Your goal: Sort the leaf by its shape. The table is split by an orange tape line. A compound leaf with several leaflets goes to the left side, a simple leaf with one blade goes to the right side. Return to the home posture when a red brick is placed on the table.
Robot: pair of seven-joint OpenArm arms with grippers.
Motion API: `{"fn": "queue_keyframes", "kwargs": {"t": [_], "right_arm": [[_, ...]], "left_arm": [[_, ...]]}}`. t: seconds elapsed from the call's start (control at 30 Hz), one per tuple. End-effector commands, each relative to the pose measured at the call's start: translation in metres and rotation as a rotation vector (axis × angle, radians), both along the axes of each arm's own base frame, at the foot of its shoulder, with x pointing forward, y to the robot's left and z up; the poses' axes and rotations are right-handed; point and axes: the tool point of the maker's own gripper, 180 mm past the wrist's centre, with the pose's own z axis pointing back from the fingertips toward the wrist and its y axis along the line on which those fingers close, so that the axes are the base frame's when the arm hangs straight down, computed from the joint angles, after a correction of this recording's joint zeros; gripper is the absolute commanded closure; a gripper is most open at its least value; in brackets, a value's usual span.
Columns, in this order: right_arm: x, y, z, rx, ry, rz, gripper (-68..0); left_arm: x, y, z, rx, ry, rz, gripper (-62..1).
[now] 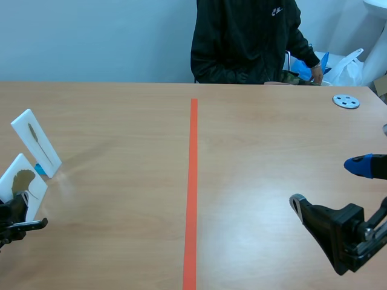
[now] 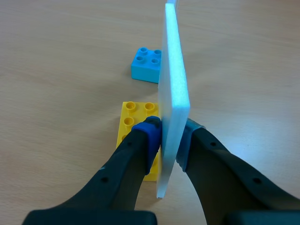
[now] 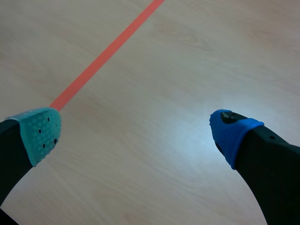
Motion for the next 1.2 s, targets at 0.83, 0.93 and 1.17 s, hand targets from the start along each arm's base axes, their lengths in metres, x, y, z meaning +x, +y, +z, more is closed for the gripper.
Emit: {"fn": "queue_keyframes", "kwargs": {"t": [0.83,0.93,1.17], "right_arm": [[0.005,-0.003,0.008,0.007,-0.032,-0.007,-67.9],[0.005,-0.003,0.008,0.007,-0.032,-0.007,-67.9],[0.005,-0.003,0.008,0.006,-0.031,-0.007,-67.9]], "left_arm": [[0.01,0.009,0.121,0.1,-0.319,-0.025,-34.9],[0.002,-0.003,0.145,0.121,-0.362,-0.072,-36.8],[-0.025,-0.082,0.182,0.034,-0.377,-0.39,-43.4]]}}
